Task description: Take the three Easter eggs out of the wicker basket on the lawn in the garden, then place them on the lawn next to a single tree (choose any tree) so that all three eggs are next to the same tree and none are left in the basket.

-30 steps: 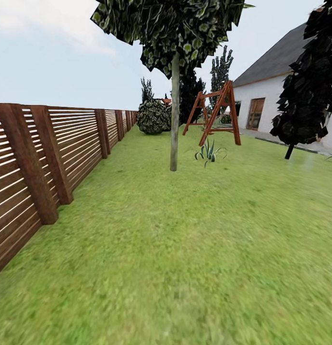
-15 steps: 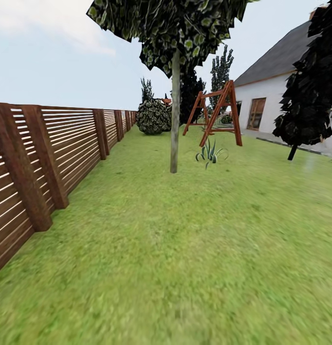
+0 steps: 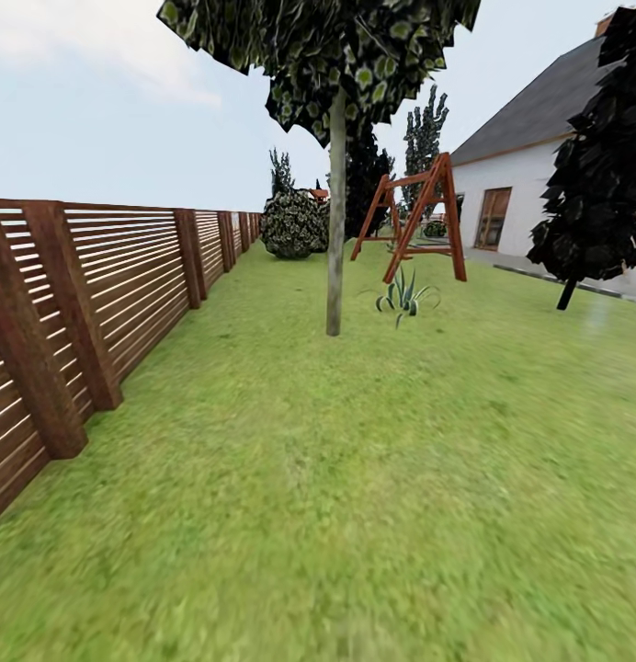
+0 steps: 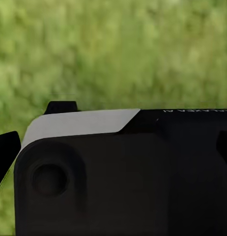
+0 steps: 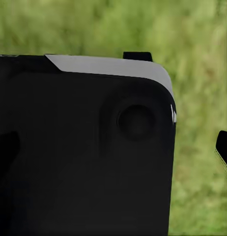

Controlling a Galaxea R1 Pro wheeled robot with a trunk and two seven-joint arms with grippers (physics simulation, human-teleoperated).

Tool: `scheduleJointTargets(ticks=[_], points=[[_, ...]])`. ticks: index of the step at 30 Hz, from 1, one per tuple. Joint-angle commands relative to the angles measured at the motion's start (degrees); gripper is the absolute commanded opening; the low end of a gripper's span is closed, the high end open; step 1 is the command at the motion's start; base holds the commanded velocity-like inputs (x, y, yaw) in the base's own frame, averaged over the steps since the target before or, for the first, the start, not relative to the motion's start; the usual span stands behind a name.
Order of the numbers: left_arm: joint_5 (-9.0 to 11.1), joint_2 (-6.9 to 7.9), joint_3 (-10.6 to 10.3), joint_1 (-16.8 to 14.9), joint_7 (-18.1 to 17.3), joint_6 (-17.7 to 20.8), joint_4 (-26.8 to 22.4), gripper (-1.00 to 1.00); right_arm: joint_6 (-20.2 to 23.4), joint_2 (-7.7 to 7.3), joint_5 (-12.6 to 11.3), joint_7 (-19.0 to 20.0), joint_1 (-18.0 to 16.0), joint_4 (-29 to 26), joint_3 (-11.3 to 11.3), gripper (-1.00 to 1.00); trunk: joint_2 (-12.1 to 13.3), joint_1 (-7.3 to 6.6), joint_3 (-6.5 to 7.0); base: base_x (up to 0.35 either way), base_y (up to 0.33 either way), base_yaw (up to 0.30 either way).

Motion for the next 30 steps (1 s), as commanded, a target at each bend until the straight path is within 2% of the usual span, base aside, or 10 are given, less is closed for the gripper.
scheduleJointTargets(ticks=[1,19,30], points=[[0.02,-0.01,0.02,0.03,0.03,0.03,-0.12,1.00,-0.20,0.00,0.02,-0.01,-0.03,0.06,0.00,1.00,-0.02,0.03,-0.05,0.330,0.000,0.000],[0.02,-0.13,0.09,0.02,0.03,0.03,-0.09,1.00,-0.20,0.00,0.02,-0.01,-0.03,0.06,0.00,1.00,-0.02,0.03,-0.05,0.330,-0.014,0.000],[0.02,-0.25,0.08,0.00,0.03,0.03,-0.05,1.00,-0.19,0.00,0.02,-0.01,-0.03,0.06,0.00,1.00,-0.02,0.03,-0.05,0.285,-0.166,0.000]])
